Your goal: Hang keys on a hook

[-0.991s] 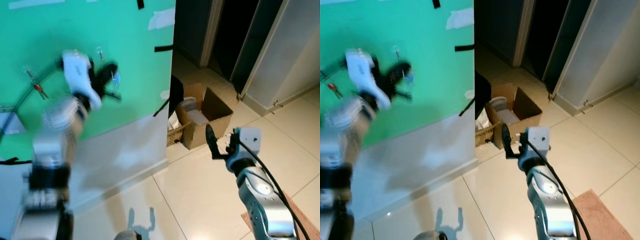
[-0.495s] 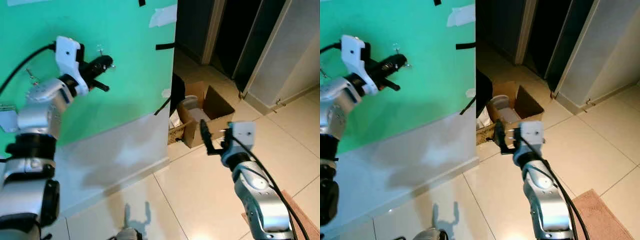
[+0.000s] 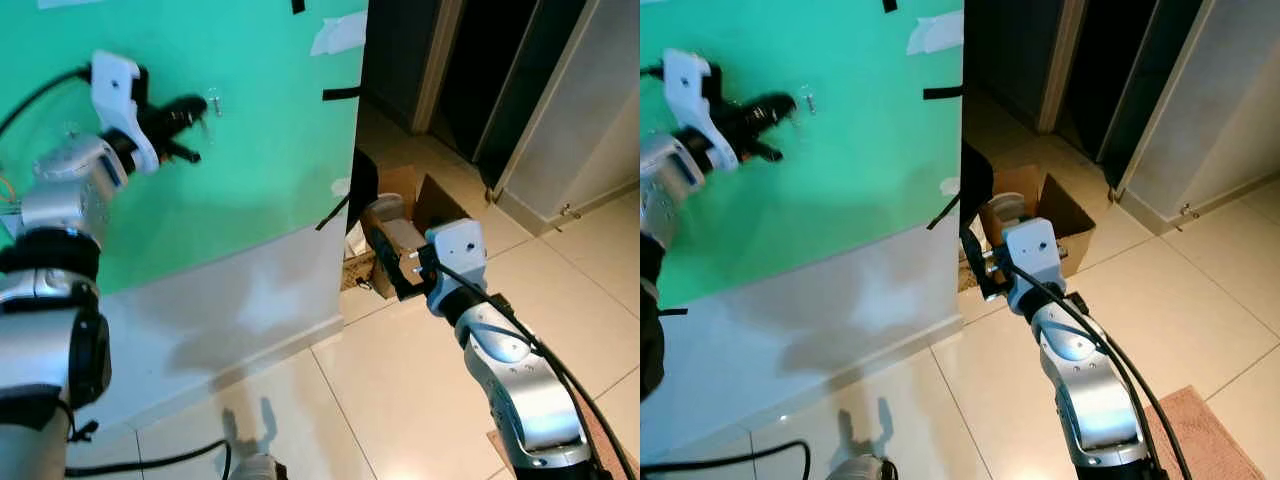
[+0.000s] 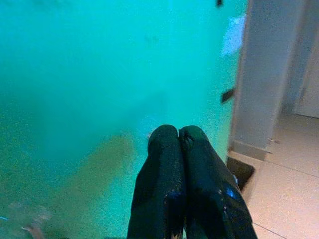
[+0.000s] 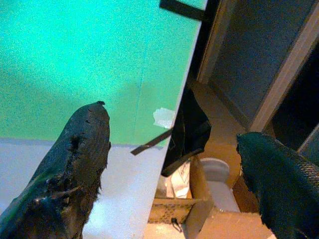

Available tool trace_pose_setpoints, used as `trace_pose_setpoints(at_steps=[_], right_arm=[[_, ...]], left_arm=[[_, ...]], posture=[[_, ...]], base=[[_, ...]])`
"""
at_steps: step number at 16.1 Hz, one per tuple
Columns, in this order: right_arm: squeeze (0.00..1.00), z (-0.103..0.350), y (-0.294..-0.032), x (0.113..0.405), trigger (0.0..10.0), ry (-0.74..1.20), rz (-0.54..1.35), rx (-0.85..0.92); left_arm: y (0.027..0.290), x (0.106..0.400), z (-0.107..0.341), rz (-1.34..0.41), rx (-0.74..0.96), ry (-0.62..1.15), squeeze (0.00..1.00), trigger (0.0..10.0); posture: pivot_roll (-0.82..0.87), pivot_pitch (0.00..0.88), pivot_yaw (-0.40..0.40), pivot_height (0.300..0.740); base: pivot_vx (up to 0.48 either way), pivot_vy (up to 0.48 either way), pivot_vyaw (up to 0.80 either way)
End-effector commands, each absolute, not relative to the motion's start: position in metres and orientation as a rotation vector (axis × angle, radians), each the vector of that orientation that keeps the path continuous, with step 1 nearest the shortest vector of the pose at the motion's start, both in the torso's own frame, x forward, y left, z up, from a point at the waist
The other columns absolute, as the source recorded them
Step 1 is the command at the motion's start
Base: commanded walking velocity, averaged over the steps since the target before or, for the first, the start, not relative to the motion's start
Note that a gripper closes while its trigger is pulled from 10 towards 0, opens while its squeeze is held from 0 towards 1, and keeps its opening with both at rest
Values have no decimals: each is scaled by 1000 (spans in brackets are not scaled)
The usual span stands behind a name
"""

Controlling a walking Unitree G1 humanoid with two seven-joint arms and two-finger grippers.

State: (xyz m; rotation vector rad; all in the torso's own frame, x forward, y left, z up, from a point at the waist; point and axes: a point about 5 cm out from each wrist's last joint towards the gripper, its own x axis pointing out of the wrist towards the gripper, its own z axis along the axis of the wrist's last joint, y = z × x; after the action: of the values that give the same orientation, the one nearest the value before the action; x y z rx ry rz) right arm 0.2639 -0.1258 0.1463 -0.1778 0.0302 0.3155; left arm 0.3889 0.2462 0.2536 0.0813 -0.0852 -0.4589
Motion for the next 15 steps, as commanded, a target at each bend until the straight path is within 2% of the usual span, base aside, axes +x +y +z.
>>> trace_pose_setpoints(at_steps=[1,4,11,15], right_arm=[[0,149,-124,264,10000,29,329,-196],[0,151,-121,260,10000,28,353,-193],[0,151,-116,263,10000,33,368,-185],[0,152,-117,264,10000,29,362,-187]], left_arm=[[250,390,256,-436,96,-88,0,10000],[251,392,256,-425,84,-94,0,10000],[232,396,249,-552,77,-41,0,10000],[228,400,252,-511,69,-61,0,10000]], posture=[[-37,0,46,740],[-31,0,50,740],[-7,0,45,740],[-14,0,50,740]], base=[[0,0,0],[0,0,0],[0,0,0],[0,0,0]])
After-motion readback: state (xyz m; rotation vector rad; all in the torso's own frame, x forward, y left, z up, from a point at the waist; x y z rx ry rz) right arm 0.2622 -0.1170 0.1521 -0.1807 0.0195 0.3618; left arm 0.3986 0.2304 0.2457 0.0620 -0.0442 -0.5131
